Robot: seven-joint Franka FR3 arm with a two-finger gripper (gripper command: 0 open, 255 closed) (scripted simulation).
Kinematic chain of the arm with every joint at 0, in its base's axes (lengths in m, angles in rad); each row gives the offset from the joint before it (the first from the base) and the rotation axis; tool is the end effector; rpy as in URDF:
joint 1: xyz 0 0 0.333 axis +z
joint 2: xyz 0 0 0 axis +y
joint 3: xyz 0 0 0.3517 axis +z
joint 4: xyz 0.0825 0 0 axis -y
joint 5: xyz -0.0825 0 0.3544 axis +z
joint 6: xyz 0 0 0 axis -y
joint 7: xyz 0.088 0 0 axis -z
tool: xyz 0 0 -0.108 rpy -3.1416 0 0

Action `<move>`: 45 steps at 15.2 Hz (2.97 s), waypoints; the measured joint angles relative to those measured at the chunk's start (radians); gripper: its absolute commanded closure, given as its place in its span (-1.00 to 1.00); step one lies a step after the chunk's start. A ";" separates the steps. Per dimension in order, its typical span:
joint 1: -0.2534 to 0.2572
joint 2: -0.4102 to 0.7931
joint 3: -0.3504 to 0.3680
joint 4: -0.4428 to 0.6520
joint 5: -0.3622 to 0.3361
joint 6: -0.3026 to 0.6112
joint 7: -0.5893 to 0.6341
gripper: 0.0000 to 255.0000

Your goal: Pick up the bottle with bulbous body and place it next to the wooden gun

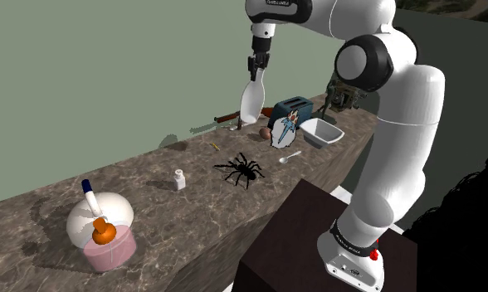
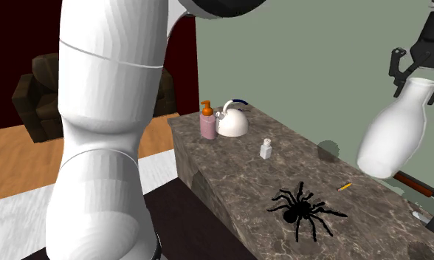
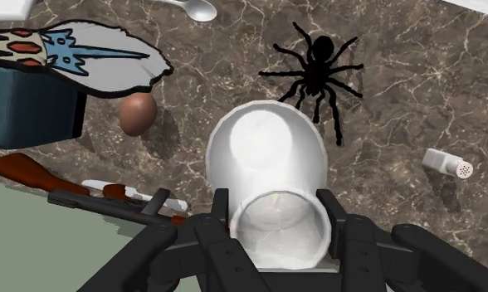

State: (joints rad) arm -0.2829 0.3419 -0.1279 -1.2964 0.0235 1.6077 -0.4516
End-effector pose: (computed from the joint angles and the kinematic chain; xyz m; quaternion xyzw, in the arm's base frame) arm 0.5927 -0.2386 0.5858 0.9996 0.0232 -0.0167 0.0030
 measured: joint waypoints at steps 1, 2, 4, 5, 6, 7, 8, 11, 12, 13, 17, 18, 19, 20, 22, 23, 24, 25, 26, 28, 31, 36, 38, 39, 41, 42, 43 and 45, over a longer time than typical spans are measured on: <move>-0.014 0.041 -0.004 0.053 0.006 -0.011 -0.016 1.00; -0.034 0.087 -0.010 0.116 0.013 -0.029 -0.038 1.00; -0.048 0.112 -0.013 0.131 0.017 -0.020 -0.055 1.00; -0.050 0.115 -0.014 0.124 0.018 -0.010 -0.059 1.00; -0.050 0.113 -0.014 0.107 0.018 0.006 -0.059 1.00; -0.049 0.113 -0.014 0.093 0.018 0.019 -0.059 1.00; -0.049 0.112 -0.014 0.076 0.017 0.035 -0.060 1.00; -0.046 0.107 -0.013 0.029 0.017 0.078 -0.058 1.00; -0.045 0.105 -0.013 0.012 0.017 0.093 -0.058 1.00; -0.046 0.105 -0.013 0.001 0.017 0.104 -0.059 1.00; -0.044 0.107 -0.013 -0.052 0.017 0.159 -0.059 1.00; -0.043 0.108 -0.012 -0.065 0.017 0.172 -0.059 1.00; -0.043 0.114 -0.012 -0.069 0.018 0.182 -0.059 1.00; -0.043 0.113 -0.012 -0.083 0.018 0.195 -0.060 1.00; -0.042 0.109 -0.012 -0.116 0.018 0.225 -0.059 1.00; -0.042 0.115 -0.011 -0.124 0.019 0.238 -0.060 1.00; -0.041 0.117 -0.011 -0.132 0.019 0.249 -0.059 1.00; -0.041 0.119 -0.011 -0.144 0.019 0.262 -0.059 1.00; -0.042 0.121 -0.011 -0.153 0.020 0.273 -0.060 1.00; -0.040 0.122 -0.010 -0.176 0.020 0.297 -0.059 1.00; -0.041 0.136 -0.009 -0.194 0.022 0.330 -0.060 1.00; -0.041 0.159 -0.007 -0.230 0.025 0.388 -0.060 1.00; -0.042 0.165 -0.007 -0.246 0.026 0.410 -0.063 1.00; -0.042 0.168 -0.007 -0.255 0.027 0.423 -0.062 1.00; -0.042 0.179 -0.006 -0.267 0.028 0.445 -0.063 1.00; -0.041 0.184 -0.005 -0.271 0.029 0.454 -0.062 1.00; -0.041 0.185 -0.005 -0.276 0.029 0.460 -0.063 1.00; -0.042 0.187 -0.005 -0.278 0.029 0.463 -0.063 1.00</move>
State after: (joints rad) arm -0.3245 0.5286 -0.1327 -1.5739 0.0528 2.0709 -0.5143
